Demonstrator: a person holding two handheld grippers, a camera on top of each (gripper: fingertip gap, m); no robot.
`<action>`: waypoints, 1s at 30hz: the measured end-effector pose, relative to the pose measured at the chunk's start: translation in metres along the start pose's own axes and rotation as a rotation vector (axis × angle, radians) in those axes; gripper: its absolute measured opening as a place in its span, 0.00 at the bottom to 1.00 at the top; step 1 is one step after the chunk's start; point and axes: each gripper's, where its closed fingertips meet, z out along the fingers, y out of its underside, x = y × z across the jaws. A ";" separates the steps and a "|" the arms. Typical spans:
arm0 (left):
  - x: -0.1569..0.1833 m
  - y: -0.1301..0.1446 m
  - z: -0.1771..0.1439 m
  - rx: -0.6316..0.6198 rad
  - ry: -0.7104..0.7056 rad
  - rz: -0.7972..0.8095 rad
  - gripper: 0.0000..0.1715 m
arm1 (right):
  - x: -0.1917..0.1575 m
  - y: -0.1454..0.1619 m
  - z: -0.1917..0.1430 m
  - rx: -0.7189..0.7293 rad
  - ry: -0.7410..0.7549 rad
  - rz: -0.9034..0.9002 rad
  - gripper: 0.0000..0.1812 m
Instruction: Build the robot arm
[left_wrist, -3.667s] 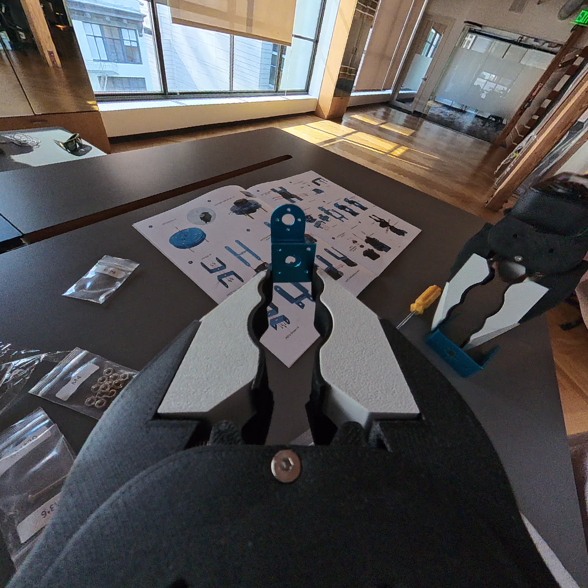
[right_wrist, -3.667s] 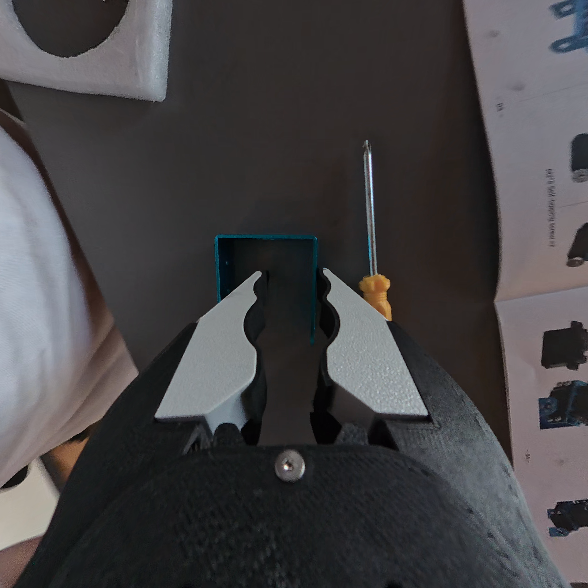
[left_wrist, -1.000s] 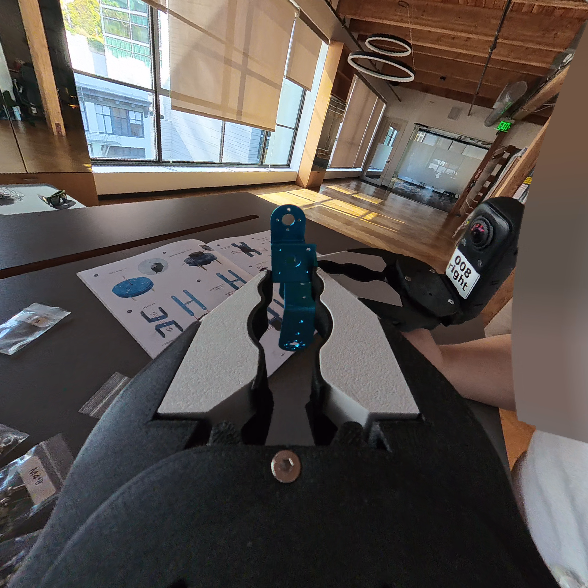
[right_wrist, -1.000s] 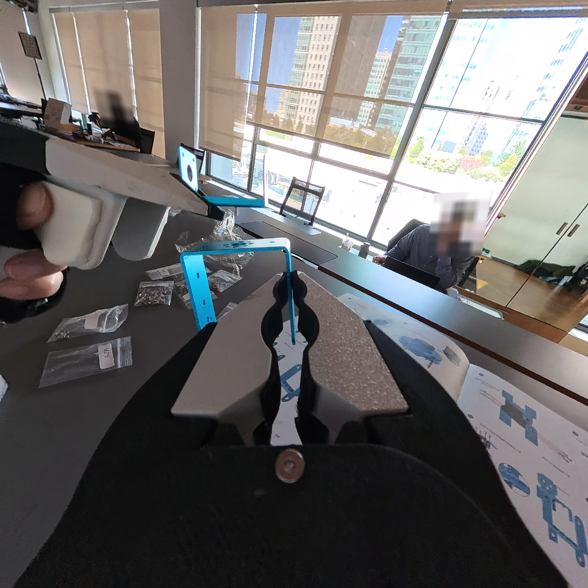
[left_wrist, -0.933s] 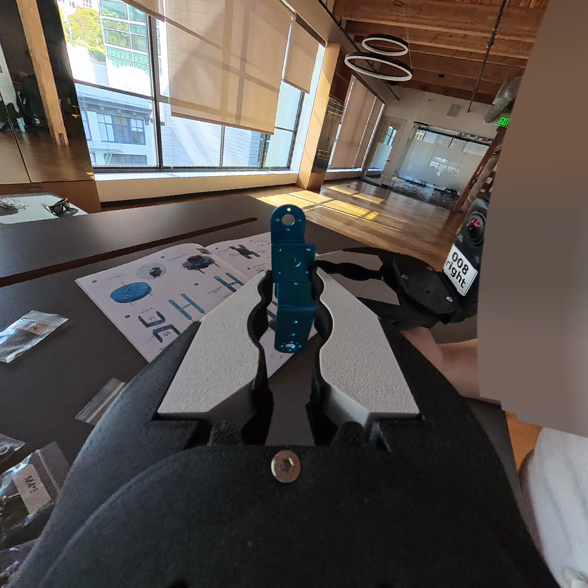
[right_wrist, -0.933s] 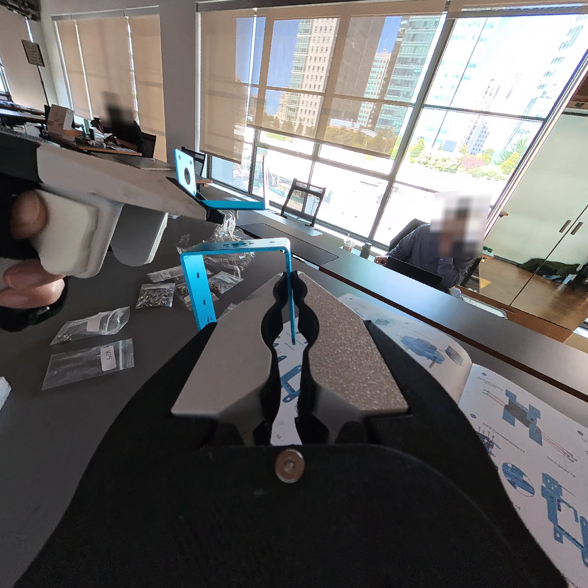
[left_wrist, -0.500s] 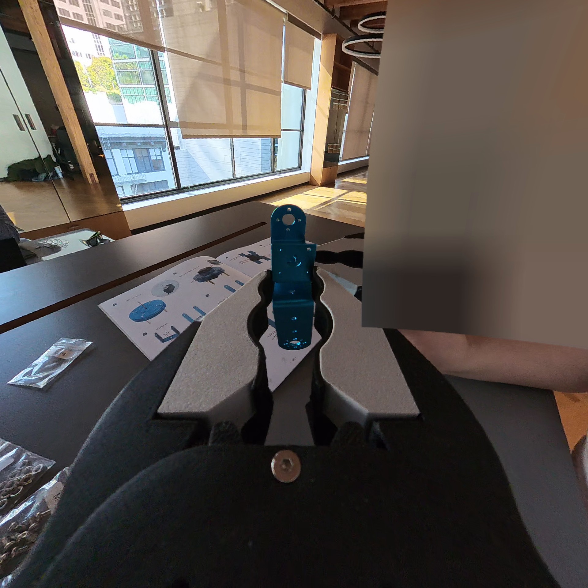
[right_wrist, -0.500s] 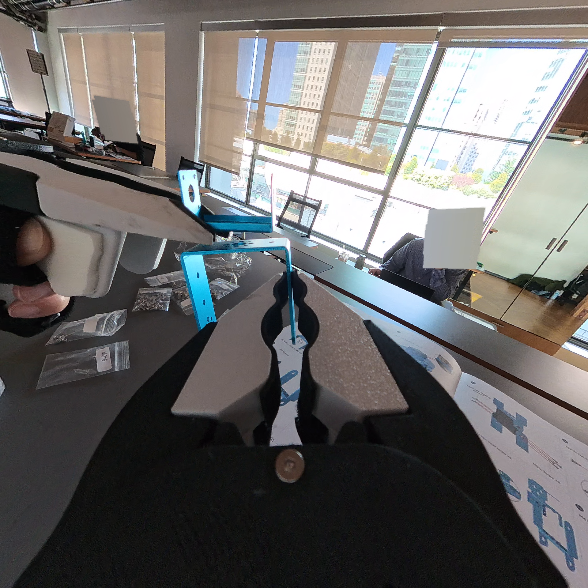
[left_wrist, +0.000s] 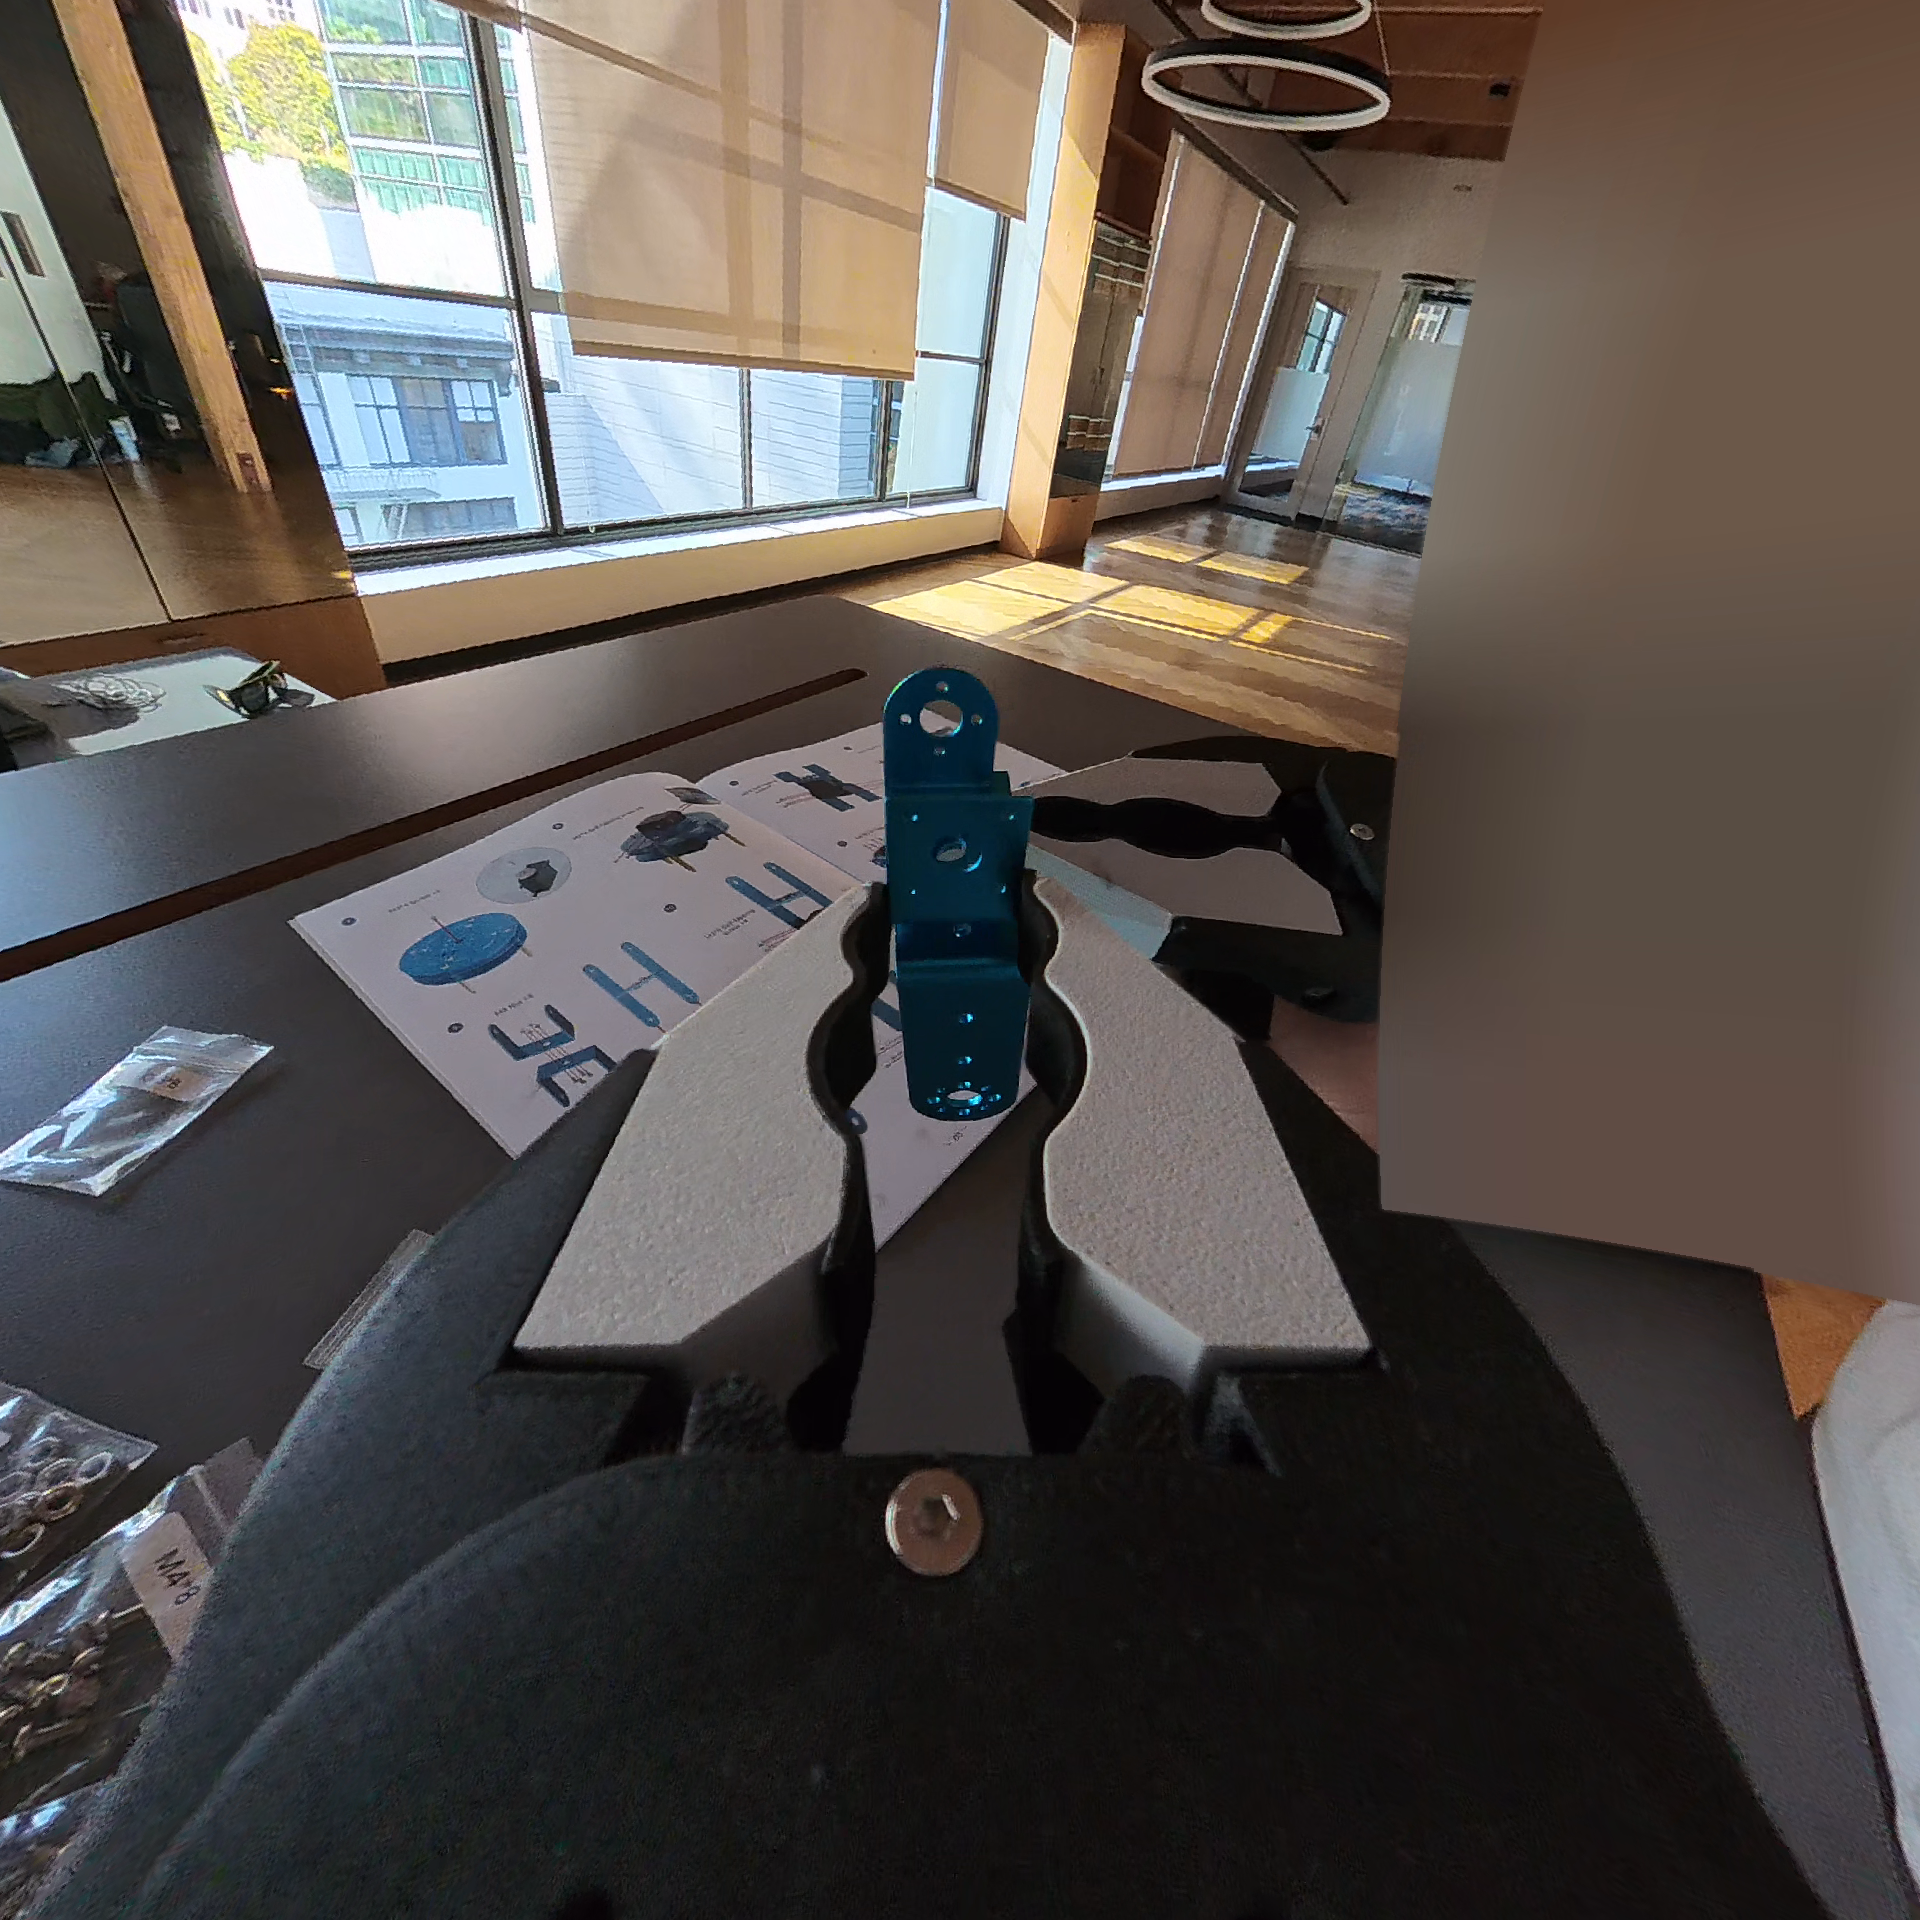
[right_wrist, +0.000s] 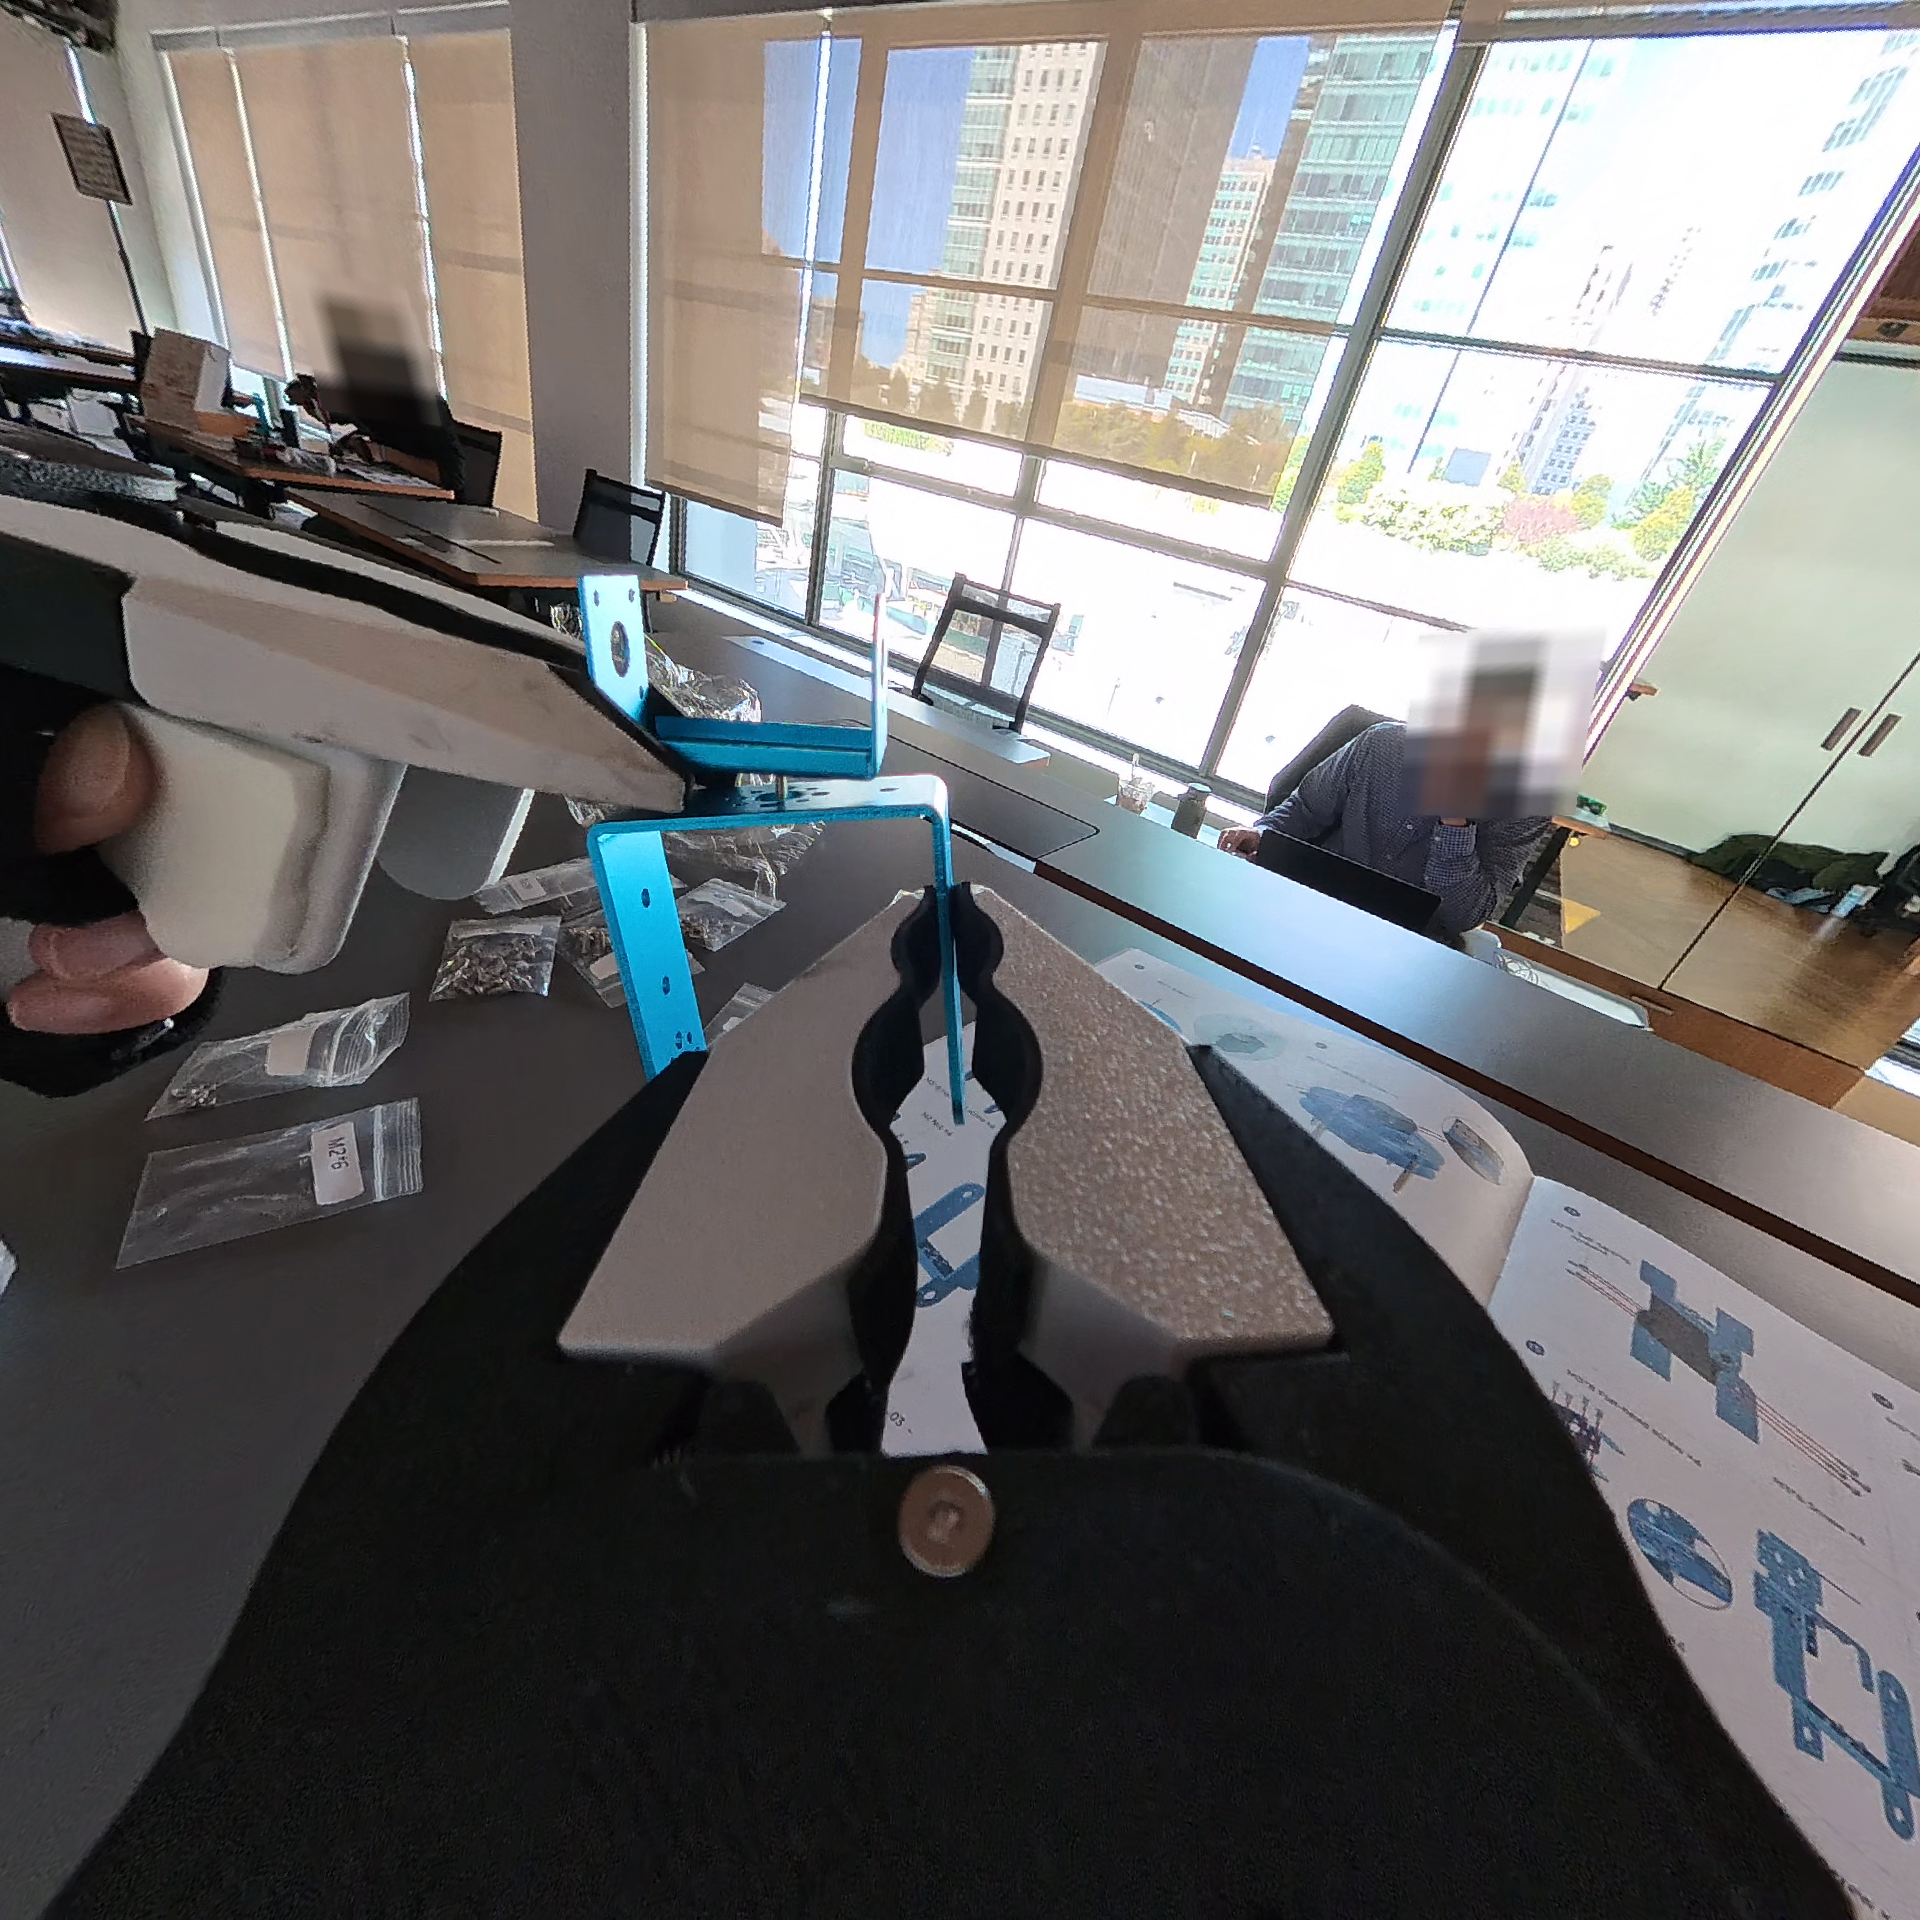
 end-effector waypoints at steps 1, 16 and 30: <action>0.000 0.000 0.000 0.001 -0.002 0.004 0.13 | 0.000 0.000 0.000 0.001 -0.001 0.001 0.00; -0.002 0.003 0.002 -0.010 -0.035 0.036 0.13 | -0.001 0.005 0.002 -0.022 -0.010 0.056 0.00; -0.002 0.002 0.001 -0.065 -0.040 -0.034 0.14 | -0.004 0.006 0.005 0.015 -0.051 0.228 0.00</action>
